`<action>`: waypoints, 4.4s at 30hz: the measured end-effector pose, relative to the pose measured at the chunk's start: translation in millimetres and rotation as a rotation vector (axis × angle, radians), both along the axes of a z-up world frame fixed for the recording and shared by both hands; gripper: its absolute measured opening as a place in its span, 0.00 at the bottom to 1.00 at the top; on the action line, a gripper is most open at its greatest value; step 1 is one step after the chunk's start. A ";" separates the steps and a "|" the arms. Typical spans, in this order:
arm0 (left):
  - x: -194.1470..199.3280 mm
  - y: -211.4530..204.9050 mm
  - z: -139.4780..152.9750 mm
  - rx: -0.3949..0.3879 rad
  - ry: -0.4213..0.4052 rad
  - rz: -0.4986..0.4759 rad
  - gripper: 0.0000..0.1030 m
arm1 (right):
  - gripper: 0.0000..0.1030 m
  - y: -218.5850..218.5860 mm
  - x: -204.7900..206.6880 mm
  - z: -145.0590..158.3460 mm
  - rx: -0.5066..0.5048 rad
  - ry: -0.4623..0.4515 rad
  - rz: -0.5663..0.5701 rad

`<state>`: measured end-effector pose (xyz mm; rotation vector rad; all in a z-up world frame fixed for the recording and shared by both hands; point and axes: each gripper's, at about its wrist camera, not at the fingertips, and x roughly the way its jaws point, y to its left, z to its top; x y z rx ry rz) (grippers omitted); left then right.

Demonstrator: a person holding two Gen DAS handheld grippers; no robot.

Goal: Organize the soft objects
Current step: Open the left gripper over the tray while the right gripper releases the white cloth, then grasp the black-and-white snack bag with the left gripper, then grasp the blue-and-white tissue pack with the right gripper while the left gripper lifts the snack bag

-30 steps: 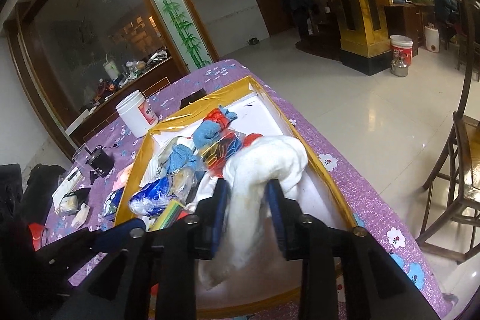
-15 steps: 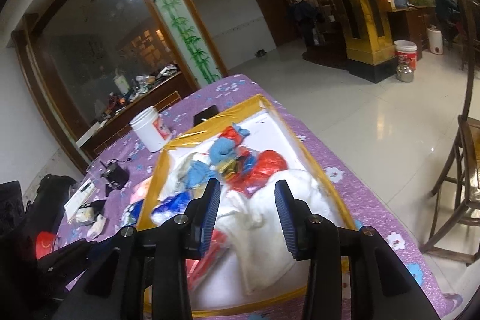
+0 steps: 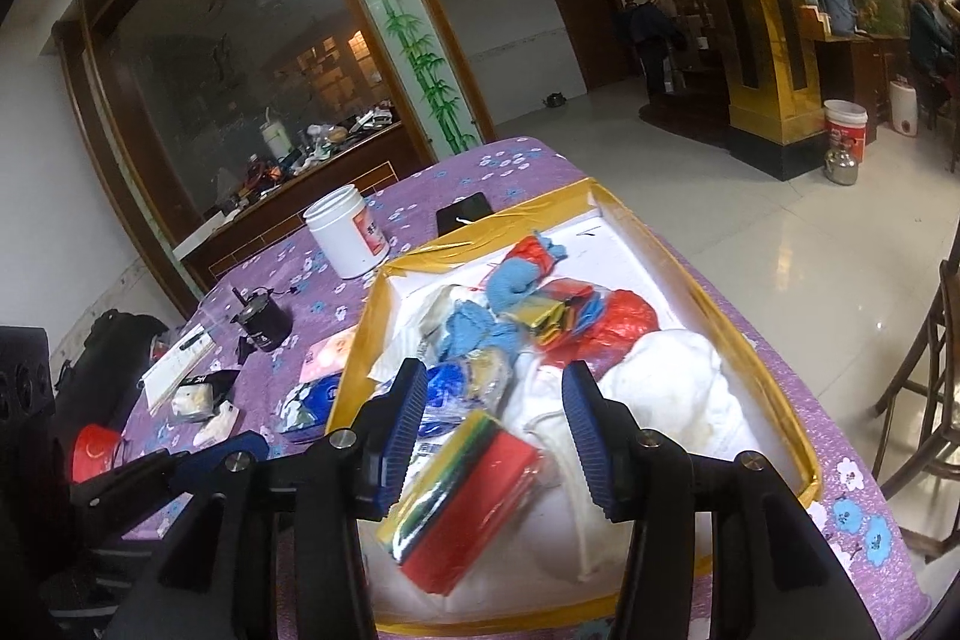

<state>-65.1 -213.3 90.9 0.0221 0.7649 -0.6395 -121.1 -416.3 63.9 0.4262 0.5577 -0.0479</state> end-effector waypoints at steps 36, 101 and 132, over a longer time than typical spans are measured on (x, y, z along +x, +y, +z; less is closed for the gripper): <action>184.7 186.4 -52.2 0.041 0.349 0.600 0.76 | 0.56 153.2 35.5 -30.1 -0.122 0.087 0.368; 90.9 220.1 -50.9 -0.060 0.105 0.484 0.39 | 0.86 192.6 160.7 -35.2 0.143 0.486 0.667; 38.6 162.4 -21.1 0.146 -0.389 0.407 0.39 | 0.54 197.8 121.2 -9.1 -0.211 -0.042 0.423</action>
